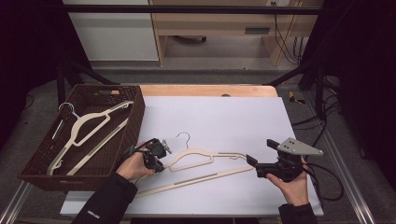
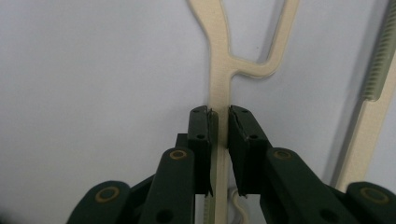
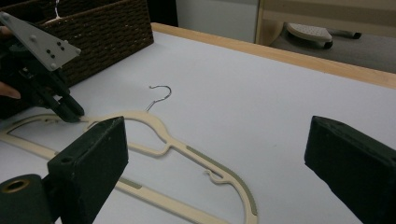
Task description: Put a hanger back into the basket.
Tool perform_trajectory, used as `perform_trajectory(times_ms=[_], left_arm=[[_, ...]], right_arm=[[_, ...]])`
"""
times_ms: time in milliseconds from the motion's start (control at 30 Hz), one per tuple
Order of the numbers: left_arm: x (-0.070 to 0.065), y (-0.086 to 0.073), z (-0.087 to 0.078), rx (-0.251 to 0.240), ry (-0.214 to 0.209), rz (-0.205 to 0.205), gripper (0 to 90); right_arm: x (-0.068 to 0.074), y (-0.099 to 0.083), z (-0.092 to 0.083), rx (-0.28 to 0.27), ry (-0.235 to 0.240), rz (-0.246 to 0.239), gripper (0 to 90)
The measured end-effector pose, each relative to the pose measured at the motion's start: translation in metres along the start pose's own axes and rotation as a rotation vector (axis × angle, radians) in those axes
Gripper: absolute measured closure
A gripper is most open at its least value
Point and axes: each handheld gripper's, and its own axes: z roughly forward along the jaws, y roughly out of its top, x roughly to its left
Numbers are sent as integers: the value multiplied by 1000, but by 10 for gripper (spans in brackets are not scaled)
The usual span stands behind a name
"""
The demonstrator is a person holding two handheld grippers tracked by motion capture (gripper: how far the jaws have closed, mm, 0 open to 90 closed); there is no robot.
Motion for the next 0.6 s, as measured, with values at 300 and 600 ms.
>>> perform_trajectory(times_ms=[300, 600], left_arm=[[-2, -4, 1, -31, -4, -42, 694], [-13, -6, 1, -44, 66, 15, 791]], right_arm=[[1, 2, -2, -10, 2, -3, 63], [2, 1, 1, 2, 4, -11, 63]])
